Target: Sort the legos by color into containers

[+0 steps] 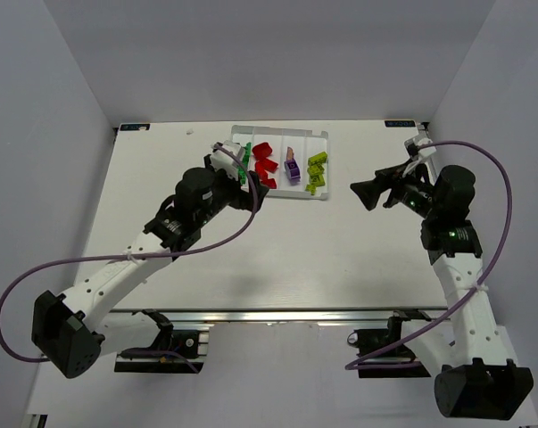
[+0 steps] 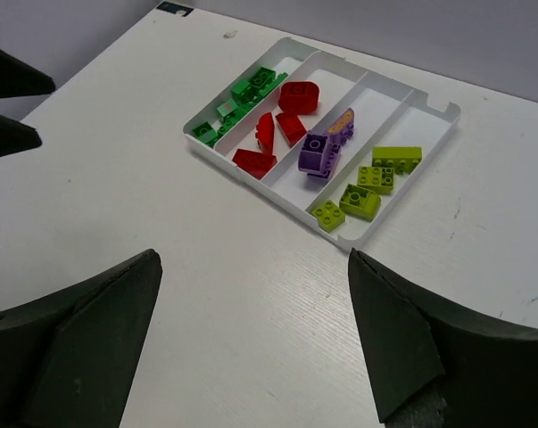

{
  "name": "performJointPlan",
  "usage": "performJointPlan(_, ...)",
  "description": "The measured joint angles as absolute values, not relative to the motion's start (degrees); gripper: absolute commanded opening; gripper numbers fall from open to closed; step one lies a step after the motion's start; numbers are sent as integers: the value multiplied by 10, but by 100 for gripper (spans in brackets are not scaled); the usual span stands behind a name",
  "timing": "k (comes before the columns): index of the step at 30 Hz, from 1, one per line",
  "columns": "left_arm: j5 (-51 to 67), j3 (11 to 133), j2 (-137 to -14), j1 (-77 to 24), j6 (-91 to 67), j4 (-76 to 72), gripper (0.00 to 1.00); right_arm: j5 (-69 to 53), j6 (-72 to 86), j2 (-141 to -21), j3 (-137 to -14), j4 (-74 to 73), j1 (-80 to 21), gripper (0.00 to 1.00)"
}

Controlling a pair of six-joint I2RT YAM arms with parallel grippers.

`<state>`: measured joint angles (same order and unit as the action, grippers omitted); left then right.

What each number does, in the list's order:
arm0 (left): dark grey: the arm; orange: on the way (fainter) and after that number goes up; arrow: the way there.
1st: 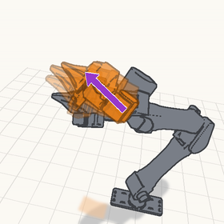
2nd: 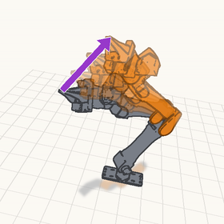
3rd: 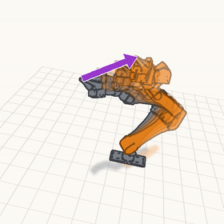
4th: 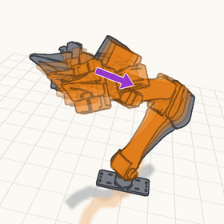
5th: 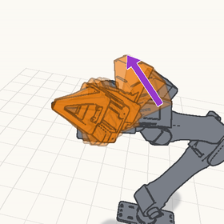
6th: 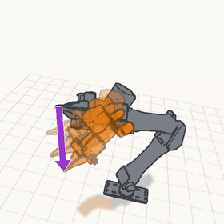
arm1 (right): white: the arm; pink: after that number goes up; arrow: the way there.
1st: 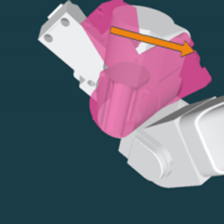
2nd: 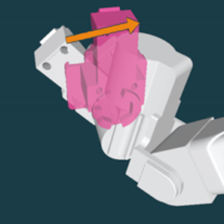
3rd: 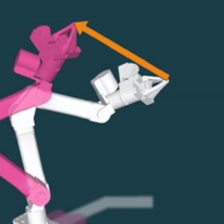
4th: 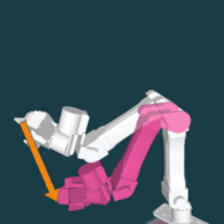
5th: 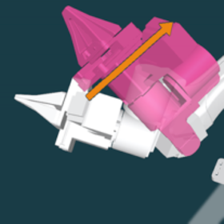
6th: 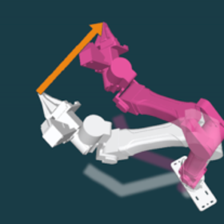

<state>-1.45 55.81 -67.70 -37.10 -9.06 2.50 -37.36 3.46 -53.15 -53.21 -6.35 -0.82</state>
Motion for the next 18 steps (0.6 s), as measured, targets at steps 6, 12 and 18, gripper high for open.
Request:
performJointPlan(6,-35,552,-667,-371,-77,9,98,-293,64,-475,-449,-15,-8,89)
performJointPlan(12,-22,568,-792,-371,-128,1,98,-276,74,-493,-432,6,-8,89)
performJointPlan(18,16,578,-876,-371,-147,52,98,-271,75,-513,-432,5,-8,90)
